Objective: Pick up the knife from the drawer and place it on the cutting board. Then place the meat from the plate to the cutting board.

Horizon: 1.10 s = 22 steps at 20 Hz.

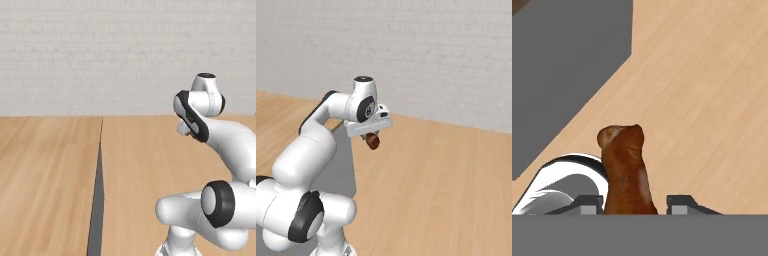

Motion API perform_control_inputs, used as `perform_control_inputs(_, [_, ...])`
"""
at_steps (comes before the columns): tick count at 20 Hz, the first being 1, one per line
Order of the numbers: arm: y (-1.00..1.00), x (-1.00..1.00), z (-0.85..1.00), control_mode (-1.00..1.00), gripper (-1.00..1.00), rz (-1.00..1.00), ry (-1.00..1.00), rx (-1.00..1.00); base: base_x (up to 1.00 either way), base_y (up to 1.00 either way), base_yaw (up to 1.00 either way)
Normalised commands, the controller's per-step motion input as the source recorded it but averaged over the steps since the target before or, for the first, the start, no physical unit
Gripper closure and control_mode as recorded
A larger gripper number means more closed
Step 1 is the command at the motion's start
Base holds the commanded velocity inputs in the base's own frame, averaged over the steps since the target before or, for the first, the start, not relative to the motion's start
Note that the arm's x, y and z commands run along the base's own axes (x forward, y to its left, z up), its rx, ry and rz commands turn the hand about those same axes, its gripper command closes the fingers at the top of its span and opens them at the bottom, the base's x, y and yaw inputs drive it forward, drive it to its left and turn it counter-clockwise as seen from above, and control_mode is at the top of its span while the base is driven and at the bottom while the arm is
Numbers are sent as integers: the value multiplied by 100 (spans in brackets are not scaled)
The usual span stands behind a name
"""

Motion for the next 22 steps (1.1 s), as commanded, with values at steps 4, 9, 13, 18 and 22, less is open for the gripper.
perform_control_inputs(4, [0, 0, 0, 100, 100, 0, 0, 0, 100, -37, 25])
perform_control_inputs(9, [0, 0, 0, 100, 100, 0, 0, 0, 100, -38, 26])
perform_control_inputs(13, [0, 0, 0, 100, 100, 0, 0, 0, 100, -36, 25])
perform_control_inputs(18, [0, 0, 0, 100, 100, 0, 0, 0, 100, -36, 25])
perform_control_inputs(22, [0, 0, 0, 100, 100, 0, 0, 0, 100, -38, 26])
